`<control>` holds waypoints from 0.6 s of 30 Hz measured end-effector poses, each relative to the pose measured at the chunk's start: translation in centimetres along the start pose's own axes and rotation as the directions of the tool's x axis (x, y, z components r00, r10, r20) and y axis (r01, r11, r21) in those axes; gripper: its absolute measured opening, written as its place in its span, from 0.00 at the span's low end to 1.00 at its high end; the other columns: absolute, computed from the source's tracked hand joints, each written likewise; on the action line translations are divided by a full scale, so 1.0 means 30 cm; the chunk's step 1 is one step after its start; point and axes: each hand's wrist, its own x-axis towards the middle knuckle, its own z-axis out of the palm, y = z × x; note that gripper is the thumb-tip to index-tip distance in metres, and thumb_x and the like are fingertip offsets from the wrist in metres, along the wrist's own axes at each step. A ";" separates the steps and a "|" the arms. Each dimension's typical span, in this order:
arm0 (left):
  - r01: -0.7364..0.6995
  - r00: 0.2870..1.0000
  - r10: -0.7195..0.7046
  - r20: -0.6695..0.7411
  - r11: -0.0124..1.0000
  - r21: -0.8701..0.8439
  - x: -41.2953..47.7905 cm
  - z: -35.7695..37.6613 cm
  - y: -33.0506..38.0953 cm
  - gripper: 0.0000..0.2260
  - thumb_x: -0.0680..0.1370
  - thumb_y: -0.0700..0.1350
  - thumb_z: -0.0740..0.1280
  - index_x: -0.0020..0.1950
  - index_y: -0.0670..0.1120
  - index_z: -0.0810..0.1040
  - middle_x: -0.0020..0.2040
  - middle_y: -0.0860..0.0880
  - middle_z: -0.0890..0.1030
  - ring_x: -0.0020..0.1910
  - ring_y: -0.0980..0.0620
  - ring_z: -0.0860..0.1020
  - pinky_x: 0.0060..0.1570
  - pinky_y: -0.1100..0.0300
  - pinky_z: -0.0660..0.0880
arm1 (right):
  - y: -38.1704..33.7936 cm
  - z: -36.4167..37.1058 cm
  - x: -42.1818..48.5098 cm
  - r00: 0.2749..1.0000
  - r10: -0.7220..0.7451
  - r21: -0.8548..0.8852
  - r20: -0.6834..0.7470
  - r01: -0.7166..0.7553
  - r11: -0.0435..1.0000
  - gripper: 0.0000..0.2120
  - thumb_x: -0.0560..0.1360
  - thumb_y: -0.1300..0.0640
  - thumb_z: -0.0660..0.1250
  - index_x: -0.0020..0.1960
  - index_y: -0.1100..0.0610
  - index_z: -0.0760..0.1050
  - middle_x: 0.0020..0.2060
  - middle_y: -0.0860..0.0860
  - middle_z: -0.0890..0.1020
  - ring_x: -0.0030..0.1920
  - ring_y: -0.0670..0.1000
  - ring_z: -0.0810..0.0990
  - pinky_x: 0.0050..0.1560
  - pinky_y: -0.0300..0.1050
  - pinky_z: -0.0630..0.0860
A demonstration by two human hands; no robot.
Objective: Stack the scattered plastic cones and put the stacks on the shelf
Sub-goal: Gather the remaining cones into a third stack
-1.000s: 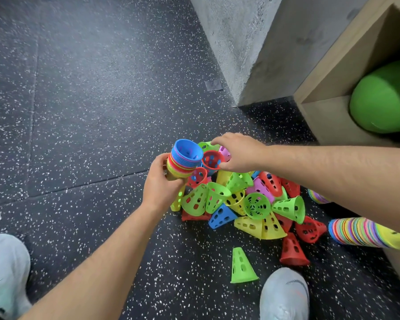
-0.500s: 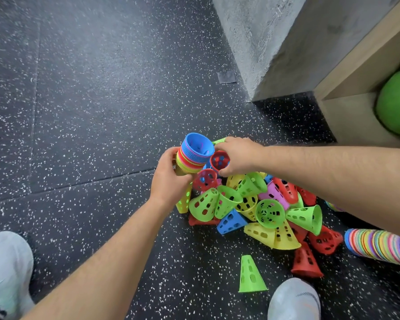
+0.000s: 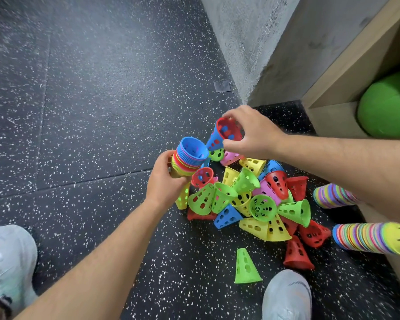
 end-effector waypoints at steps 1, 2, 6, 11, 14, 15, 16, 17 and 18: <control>-0.006 1.000 0.006 0.003 1.000 0.003 -0.009 -0.003 -0.001 0.31 0.69 0.49 0.82 0.68 0.54 0.74 0.59 0.59 0.80 0.54 0.67 0.78 0.55 0.60 0.77 | -0.020 -0.011 -0.016 0.998 -0.042 0.030 -0.046 0.043 0.999 0.33 0.64 0.38 0.65 0.65 0.52 0.73 0.55 0.51 0.74 0.57 0.52 0.73 0.63 0.49 0.71; -0.012 1.000 0.011 0.003 1.000 0.007 -0.018 -0.005 -0.002 0.30 0.69 0.48 0.82 0.68 0.54 0.74 0.58 0.59 0.80 0.54 0.68 0.77 0.56 0.58 0.78 | -0.042 -0.017 -0.031 0.993 -0.083 0.052 -0.080 0.088 0.995 0.31 0.65 0.41 0.66 0.65 0.54 0.73 0.54 0.52 0.74 0.56 0.52 0.73 0.62 0.48 0.71; -0.027 1.000 0.027 -0.006 1.000 0.005 -0.047 -0.015 -0.011 0.30 0.68 0.49 0.82 0.67 0.56 0.74 0.58 0.60 0.80 0.54 0.68 0.78 0.58 0.55 0.79 | -0.119 0.003 -0.071 0.980 -0.182 0.064 -0.084 0.187 0.980 0.27 0.68 0.47 0.71 0.65 0.56 0.73 0.55 0.53 0.74 0.57 0.52 0.73 0.64 0.44 0.69; -0.046 0.998 0.045 -0.033 0.998 -0.036 -0.065 -0.030 -0.017 0.29 0.62 0.58 0.78 0.61 0.67 0.72 0.55 0.67 0.80 0.53 0.68 0.79 0.52 0.64 0.77 | -0.147 0.069 -0.063 0.980 -0.142 0.013 0.137 0.141 0.990 0.38 0.73 0.39 0.70 0.77 0.52 0.63 0.66 0.50 0.71 0.68 0.50 0.69 0.70 0.48 0.66; -0.030 0.998 0.029 -0.053 0.999 -0.020 -0.054 -0.054 -0.047 0.29 0.65 0.54 0.79 0.63 0.63 0.73 0.57 0.63 0.81 0.54 0.68 0.79 0.52 0.65 0.76 | -0.134 0.096 -0.044 0.985 -0.132 0.032 0.109 0.129 0.991 0.32 0.75 0.38 0.68 0.74 0.50 0.65 0.67 0.48 0.72 0.67 0.48 0.70 0.69 0.48 0.68; -0.022 0.998 0.021 -0.056 1.000 -0.010 -0.051 -0.065 -0.060 0.29 0.66 0.51 0.79 0.64 0.62 0.73 0.57 0.62 0.81 0.54 0.68 0.79 0.52 0.67 0.75 | -0.128 0.108 -0.036 0.987 -0.125 0.032 0.104 0.122 0.992 0.30 0.75 0.40 0.67 0.72 0.50 0.66 0.66 0.48 0.73 0.66 0.48 0.71 0.67 0.47 0.68; -0.017 0.998 0.017 -0.062 1.000 -0.004 -0.048 -0.077 -0.073 0.29 0.67 0.49 0.80 0.64 0.61 0.73 0.57 0.62 0.81 0.54 0.68 0.78 0.51 0.71 0.74 | -0.123 0.122 -0.026 0.988 -0.116 0.030 0.106 0.113 0.993 0.27 0.76 0.41 0.67 0.71 0.50 0.67 0.65 0.47 0.74 0.64 0.48 0.72 0.66 0.47 0.69; -0.014 0.998 0.013 -0.069 1.000 -0.004 -0.046 -0.089 -0.086 0.29 0.67 0.48 0.80 0.64 0.61 0.73 0.56 0.62 0.81 0.54 0.69 0.78 0.49 0.74 0.72 | -0.120 0.137 -0.015 0.988 -0.106 0.025 0.115 0.104 0.994 0.25 0.76 0.43 0.67 0.69 0.51 0.68 0.63 0.47 0.75 0.63 0.48 0.73 0.66 0.48 0.70; -0.007 0.997 0.007 -0.079 1.000 -0.010 -0.045 -0.101 -0.099 0.28 0.68 0.47 0.80 0.64 0.60 0.73 0.56 0.62 0.81 0.53 0.69 0.78 0.48 0.76 0.72 | -0.118 0.155 -0.005 0.987 -0.095 0.019 0.133 0.093 0.995 0.24 0.75 0.44 0.67 0.68 0.51 0.69 0.61 0.47 0.77 0.62 0.49 0.74 0.65 0.49 0.71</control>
